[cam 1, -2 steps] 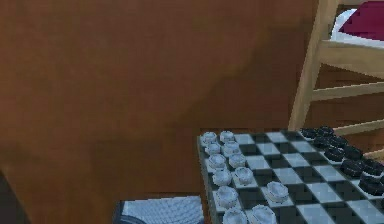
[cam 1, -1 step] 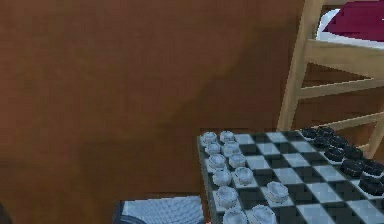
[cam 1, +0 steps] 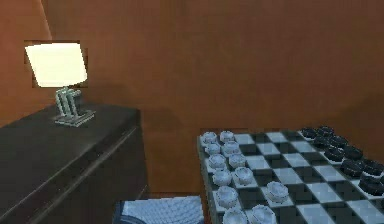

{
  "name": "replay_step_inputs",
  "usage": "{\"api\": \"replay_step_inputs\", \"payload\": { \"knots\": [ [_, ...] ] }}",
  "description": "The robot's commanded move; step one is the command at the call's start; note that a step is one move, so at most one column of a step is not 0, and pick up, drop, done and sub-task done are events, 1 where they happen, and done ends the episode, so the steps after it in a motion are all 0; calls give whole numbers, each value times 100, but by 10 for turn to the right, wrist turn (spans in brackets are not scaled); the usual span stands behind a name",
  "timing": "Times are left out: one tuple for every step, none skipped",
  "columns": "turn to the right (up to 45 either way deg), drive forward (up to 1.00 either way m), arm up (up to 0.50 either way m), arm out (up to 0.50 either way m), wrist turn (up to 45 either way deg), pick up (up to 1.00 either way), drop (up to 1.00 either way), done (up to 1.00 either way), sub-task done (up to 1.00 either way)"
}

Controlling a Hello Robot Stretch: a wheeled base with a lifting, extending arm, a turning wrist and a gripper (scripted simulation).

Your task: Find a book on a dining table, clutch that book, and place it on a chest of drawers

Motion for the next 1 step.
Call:
{"api": "replay_step_inputs", "payload": {
  "knots": [
    [-450, 0, 0, 0, 0, 0, 0, 0, 0]
  ]
}}
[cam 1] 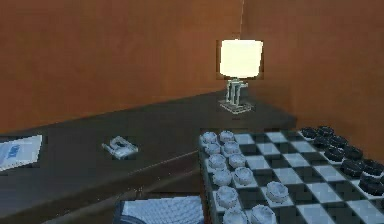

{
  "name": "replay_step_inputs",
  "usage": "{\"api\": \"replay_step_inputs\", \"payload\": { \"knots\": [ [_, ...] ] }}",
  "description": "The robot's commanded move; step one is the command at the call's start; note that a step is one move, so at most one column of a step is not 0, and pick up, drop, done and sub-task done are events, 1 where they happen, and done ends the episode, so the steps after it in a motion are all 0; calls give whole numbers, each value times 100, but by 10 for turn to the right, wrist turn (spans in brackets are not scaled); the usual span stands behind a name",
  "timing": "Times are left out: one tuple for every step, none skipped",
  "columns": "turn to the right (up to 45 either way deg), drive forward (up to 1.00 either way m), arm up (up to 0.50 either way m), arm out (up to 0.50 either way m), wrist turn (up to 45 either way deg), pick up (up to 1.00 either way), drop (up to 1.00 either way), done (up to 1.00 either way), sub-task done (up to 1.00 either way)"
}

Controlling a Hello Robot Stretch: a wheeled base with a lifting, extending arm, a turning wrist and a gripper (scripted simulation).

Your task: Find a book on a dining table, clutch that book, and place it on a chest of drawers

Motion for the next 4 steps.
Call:
{"api": "replay_step_inputs", "payload": {
  "knots": [
    [0, 30, 0, 0, 0, 0, 0, 0, 0],
    [450, 0, 0, 0, 0, 0, 0, 0, 0],
    [450, 0, 0, 0, 0, 0, 0, 0, 0],
    [420, 0, 0, 0, 0, 0, 0, 0, 0]
  ]
}}
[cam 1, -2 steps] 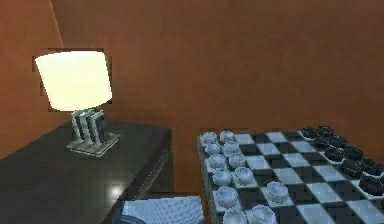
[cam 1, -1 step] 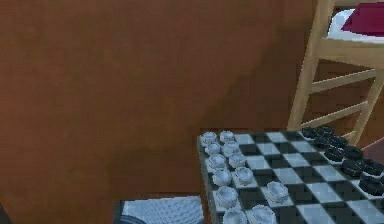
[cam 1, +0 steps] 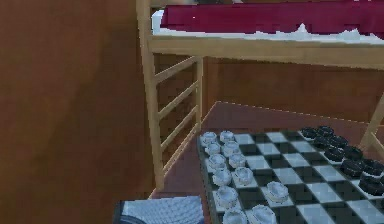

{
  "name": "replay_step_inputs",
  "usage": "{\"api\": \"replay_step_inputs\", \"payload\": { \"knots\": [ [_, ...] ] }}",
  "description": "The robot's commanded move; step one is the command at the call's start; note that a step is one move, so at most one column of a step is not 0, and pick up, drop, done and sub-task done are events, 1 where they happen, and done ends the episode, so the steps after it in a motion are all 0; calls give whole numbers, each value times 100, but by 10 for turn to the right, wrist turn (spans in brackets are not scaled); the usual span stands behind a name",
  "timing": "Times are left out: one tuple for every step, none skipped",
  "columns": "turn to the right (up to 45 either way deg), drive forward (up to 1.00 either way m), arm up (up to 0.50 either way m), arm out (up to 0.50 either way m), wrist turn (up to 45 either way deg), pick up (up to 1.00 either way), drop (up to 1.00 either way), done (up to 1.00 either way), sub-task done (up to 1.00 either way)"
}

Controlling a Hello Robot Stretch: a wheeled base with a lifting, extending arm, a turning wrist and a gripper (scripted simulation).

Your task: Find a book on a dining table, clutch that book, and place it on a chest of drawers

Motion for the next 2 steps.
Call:
{"api": "replay_step_inputs", "payload": {
  "knots": [
    [-450, 0, 0, 0, 0, 0, 0, 0, 0],
    [-450, 0, 0, 0, 0, 0, 0, 0, 0]
  ]
}}
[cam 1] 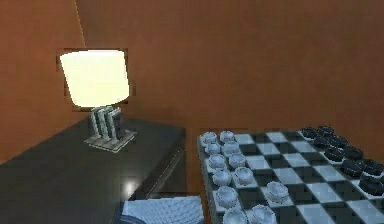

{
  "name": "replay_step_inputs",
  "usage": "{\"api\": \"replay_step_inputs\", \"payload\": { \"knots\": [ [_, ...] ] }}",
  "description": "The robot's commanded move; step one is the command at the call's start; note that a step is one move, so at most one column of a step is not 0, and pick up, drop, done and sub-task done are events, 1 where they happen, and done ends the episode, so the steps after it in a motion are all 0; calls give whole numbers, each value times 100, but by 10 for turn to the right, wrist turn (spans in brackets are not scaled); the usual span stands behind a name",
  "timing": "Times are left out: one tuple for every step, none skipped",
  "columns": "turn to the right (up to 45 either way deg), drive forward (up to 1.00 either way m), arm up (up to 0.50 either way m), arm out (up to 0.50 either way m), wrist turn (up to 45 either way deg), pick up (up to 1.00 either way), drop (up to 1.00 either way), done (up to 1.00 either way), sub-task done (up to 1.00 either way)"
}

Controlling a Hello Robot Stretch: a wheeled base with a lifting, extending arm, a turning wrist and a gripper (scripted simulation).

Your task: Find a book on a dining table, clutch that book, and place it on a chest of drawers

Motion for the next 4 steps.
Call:
{"api": "replay_step_inputs", "payload": {
  "knots": [
    [-450, 0, 0, 0, 0, 0, 0, 0, 0],
    [-90, 0, 0, 0, 0, 0, 0, 0, 0],
    [450, 0, 0, 0, 0, 0, 0, 0, 0],
    [450, 0, 0, 0, 0, 0, 0, 0, 0]
  ]
}}
